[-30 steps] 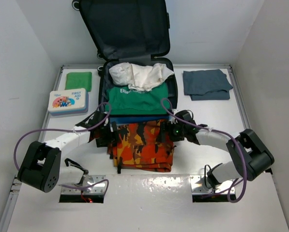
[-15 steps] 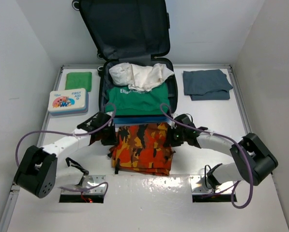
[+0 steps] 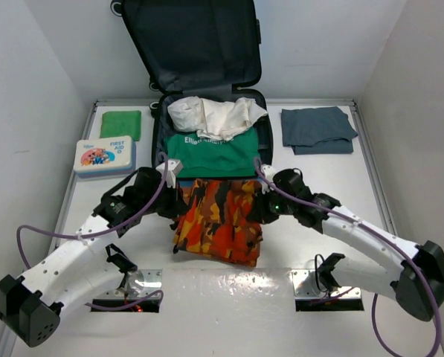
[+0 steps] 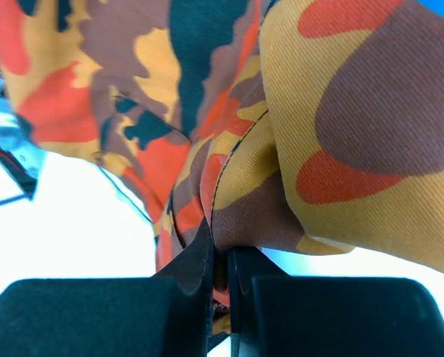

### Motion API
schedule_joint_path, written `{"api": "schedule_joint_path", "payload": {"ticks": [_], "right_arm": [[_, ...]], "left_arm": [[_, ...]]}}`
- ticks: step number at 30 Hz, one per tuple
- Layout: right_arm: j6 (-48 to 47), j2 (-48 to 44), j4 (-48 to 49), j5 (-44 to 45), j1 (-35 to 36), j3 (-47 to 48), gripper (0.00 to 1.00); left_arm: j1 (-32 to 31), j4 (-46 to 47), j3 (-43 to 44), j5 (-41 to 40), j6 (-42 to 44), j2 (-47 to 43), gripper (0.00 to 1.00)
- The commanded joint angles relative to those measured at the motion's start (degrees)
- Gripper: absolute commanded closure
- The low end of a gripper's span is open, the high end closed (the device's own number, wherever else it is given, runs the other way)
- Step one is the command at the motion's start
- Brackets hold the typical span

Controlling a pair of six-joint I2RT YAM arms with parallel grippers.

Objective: Pack the luggage

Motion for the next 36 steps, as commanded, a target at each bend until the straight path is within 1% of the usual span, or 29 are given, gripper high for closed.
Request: {"api": "schedule_joint_path", "payload": {"ticks": [1,7,11,14,15,16,17,18,20,21,23,24,25,26,27,28,29,30,31,34,36], "right_arm": [[-1.9,-3.2,-0.1,1.5,-0.5,5.6,1.00],[-2.1,-2.3,0.8,1.8,-4.2,12.0,1.00],[-3.7,2.1,3.4,0.7,-7.7,18.6,1.00],[-4.4,5.4,6.0,-0.4,-10.3,23.4,1.00],[-4.7,9.0,6.5,-0.6,-10.8,27.5,1.00],[-4.7,10.2,7.7,-1.9,-13.2,29.0,1.00],[-4.8,11.3,8.1,-2.1,-13.7,32.0,1.00],[-5.1,14.9,8.2,-2.2,-14.5,34.8,1.00],[-6.4,18.3,9.3,-3.3,-17.0,38.6,1.00],[-6.8,19.5,10.1,-3.5,-18.1,39.7,1.00],[-7.0,24.0,10.4,-4.1,-20.2,43.4,1.00],[-6.9,26.8,9.7,-4.6,-20.9,46.7,1.00],[-7.0,29.6,9.1,-4.9,-21.5,48.0,1.00],[-6.7,31.0,8.6,-5.3,-23.5,49.1,1.00],[-6.1,32.2,6.9,-5.5,-24.1,50.1,1.00],[-6.1,36.3,6.2,-5.8,-24.6,53.6,1.00],[-6.2,37.7,4.0,-6.3,-26.3,54.6,1.00],[-6.2,38.6,4.0,-6.3,-26.7,56.2,1.00],[-6.4,42.6,3.0,-6.4,-27.9,57.7,1.00],[-6.6,47.9,-1.2,-6.4,-28.5,60.7,1.00],[-6.7,50.1,-2.0,-6.2,-28.3,60.3,1.00]], "left_arm": [[-1.6,4.3,6.2,-1.7,4.0,-2.2,1.00],[-1.6,6.6,10.5,-4.6,4.6,-2.2,1.00],[-1.1,9.9,13.9,-9.0,7.1,-2.2,1.00],[0.8,13.7,18.2,-10.2,9.9,1.3,1.00],[0.9,14.3,19.4,-10.9,10.5,2.5,1.00],[2.2,15.2,21.8,-10.9,10.5,5.0,1.00],[3.0,15.8,23.0,-10.9,11.2,6.3,1.00],[3.7,15.8,24.0,-10.1,11.2,7.7,1.00],[5.9,18.3,26.5,-8.3,11.8,10.3,1.00],[6.8,18.3,27.4,-7.6,11.8,13.5,1.00],[9.4,20.0,29.6,-6.0,8.7,16.9,1.00],[10.4,20.5,29.6,-4.3,7.4,20.0,1.00],[11.3,21.0,30.2,-3.3,6.0,21.6,1.00],[12.6,22.5,30.2,-1.9,3.6,23.0,1.00],[12.6,23.4,30.2,0.4,2.6,24.2,1.00],[13.2,24.4,30.2,1.5,1.7,25.2,1.00],[13.2,25.6,29.6,2.2,0.4,27.3,1.00],[13.2,25.6,29.6,2.2,0.4,28.3,1.00],[13.2,25.6,29.6,2.2,-0.6,29.3,1.00],[13.2,25.6,29.6,2.8,-0.6,33.6,1.00],[14.8,25.1,29.6,2.8,-0.6,36.5,1.00]]}}
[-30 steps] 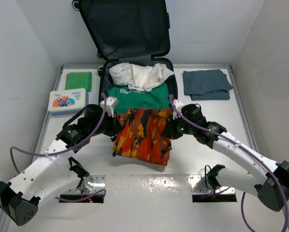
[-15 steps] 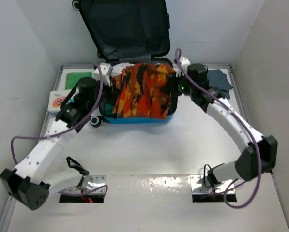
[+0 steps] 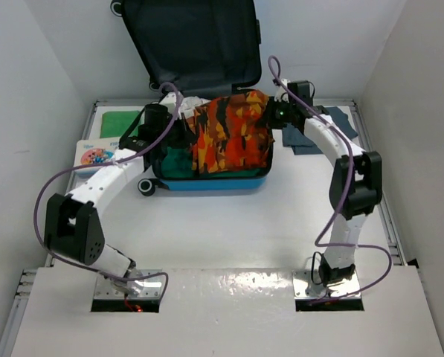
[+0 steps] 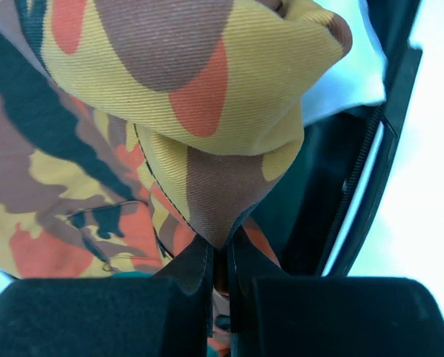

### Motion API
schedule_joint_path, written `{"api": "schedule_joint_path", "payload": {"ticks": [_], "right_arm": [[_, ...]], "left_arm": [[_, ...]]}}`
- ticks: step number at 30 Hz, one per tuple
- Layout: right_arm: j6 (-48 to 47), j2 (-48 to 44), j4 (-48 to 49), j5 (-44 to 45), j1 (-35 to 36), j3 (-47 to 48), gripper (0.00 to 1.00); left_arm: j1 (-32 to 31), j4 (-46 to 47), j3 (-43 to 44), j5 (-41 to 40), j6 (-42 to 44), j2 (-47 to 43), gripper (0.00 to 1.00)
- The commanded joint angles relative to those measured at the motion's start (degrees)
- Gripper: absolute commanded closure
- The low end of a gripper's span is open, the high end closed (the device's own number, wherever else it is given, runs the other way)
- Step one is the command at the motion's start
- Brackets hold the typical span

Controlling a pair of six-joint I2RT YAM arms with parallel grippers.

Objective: Pack the luggage

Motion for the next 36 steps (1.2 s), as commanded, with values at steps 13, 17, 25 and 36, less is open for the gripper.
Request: {"api": "schedule_joint_path", "payload": {"ticks": [13,17,25,36], "right_arm": [[-3.8,8.7,-2.7,8.4,6.1,-0.4,1.00],[-4.9,10.5,-3.7,11.8,7.3,-0.5,1.00],[-8.0,12.1,-2.7,16.0,7.6,-2.2,0.85],[-9.1,0.5,-5.9,6.3,6.5,9.2,0.37]], "left_arm": [[6.9,0.5,4.3,-5.0,4.2,12.5,1.00],[6.9,-0.1,4.3,-7.8,5.5,14.6,1.00],[6.9,-0.1,4.3,-8.9,6.6,18.3,0.67],[6.9,7.8,5.4,-7.2,15.8,2.6,0.16]]}}
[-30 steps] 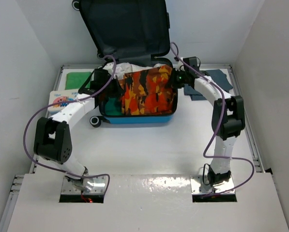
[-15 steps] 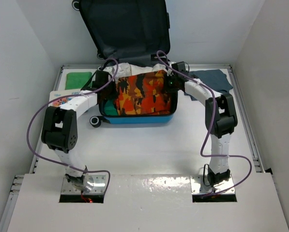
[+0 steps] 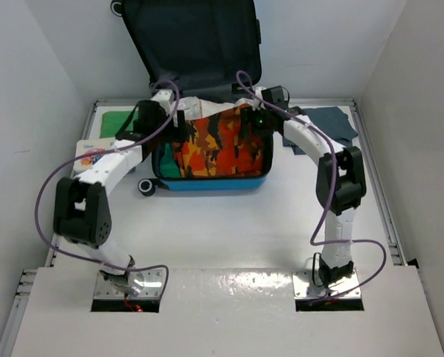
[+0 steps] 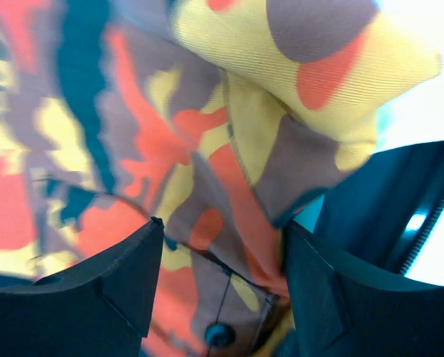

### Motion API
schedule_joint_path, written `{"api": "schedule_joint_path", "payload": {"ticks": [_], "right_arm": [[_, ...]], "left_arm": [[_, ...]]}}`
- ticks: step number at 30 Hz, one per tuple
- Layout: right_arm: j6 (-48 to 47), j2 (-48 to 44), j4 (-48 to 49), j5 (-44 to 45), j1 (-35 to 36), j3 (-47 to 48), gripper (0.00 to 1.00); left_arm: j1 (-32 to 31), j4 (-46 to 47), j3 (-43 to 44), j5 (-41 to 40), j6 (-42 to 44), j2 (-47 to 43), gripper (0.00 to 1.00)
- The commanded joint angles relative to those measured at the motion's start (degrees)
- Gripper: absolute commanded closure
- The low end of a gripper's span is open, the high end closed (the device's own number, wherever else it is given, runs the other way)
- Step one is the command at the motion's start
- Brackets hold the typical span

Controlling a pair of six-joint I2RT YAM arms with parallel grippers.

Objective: Pack the luggage

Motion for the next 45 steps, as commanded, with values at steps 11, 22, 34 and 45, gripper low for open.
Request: {"api": "schedule_joint_path", "payload": {"ticks": [11,22,34,45], "right_arm": [[-4.3,-7.6,12.0,-6.6,-1.4,1.8,0.85],[-2.2,11.8,6.2,-1.8,-0.8,8.2,0.85],[-4.0,-2.0,1.3,-7.0,-1.3,5.1,0.58],[-5.2,-13.4,3.3,9.2,-5.6,2.0,0.43]], "left_arm": [[0.3,6.0,11.5,7.5,3.7,-2.0,0.65],[-1.7,1.3,12.1,8.6,-7.6,15.3,0.70],[0.2,-0.4,12.3,14.9,-5.7,8.1,0.24],[-0.3,-1.8,13.9,4.8,0.9,-9.7,0.20]]}}
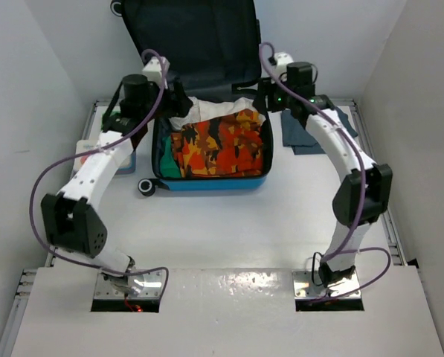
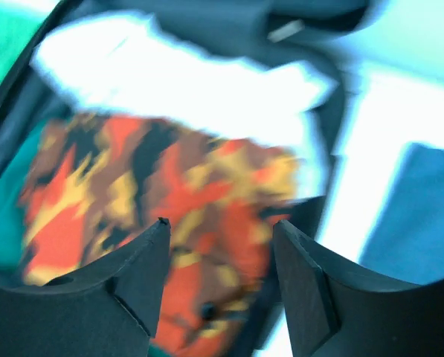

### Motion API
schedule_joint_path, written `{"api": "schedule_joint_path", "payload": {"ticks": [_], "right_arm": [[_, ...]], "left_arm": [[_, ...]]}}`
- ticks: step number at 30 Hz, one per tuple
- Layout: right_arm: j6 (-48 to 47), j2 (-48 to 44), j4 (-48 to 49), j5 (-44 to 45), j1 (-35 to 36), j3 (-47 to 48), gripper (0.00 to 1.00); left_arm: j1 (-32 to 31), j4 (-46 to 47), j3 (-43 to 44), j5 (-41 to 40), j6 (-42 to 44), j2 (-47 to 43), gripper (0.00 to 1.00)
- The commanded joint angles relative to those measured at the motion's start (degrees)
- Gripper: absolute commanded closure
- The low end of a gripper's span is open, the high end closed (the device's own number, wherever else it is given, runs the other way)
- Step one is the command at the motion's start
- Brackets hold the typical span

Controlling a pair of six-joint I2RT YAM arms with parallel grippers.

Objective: Pack the luggage

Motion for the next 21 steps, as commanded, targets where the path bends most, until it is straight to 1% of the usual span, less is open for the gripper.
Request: {"api": "schedule_joint_path", "payload": {"ticks": [1,3,4,5,7,9,10,14,15,19,21], "right_arm": [[-2.5,-1.5,0.9,14.2,-3.9,-1.8,0.41],[-6.1,-0.4,0.0,18.8,-4.8,-2.5,0.37],[-6.6,0.8,-0.2,19.9,-7.1,-2.6,0.36],[-8.4,2.2,-0.6,20.3,-7.5,-2.6,0.31],[-9.8,4.7,-2.9,19.9,-9.6,-0.5,0.26],[-10.2,7.7,-4.4,18.6,-10.8,0.5,0.20],[-10.0,10.4,-4.4,18.1,-11.3,2.1,0.19],[-10.5,15.5,-3.4,17.4,-12.1,4.1,0.11],[-10.3,16.3,-3.3,17.3,-12.2,4.9,0.08],[-8.4,22.1,-4.1,17.2,-12.8,7.5,0.02],[-8.0,24.2,-3.9,18.1,-12.9,7.2,0.02]], "left_arm": [[0.2,0.2,0.5,-5.0,3.3,-5.1,0.19],[0.2,-1.9,-0.1,-7.0,3.3,-7.2,0.19],[0.7,-2.4,-0.1,-7.0,3.3,-7.7,0.19],[1.5,-2.4,-1.5,-7.8,3.3,-8.3,0.19],[2.0,-2.9,-2.3,-8.4,3.3,-9.0,0.18],[4.0,-3.4,-2.8,-8.4,2.7,-9.6,0.18],[4.1,-3.5,-2.8,-8.4,2.7,-9.6,0.18],[6.2,-3.5,-3.4,-7.3,1.5,-8.3,0.18],[6.9,-3.5,-3.4,-6.7,0.9,-8.3,0.18],[7.5,-3.5,-3.4,-5.5,-0.2,-6.2,0.18],[8.0,-3.5,-3.4,-5.0,-1.0,-5.7,0.18]]}}
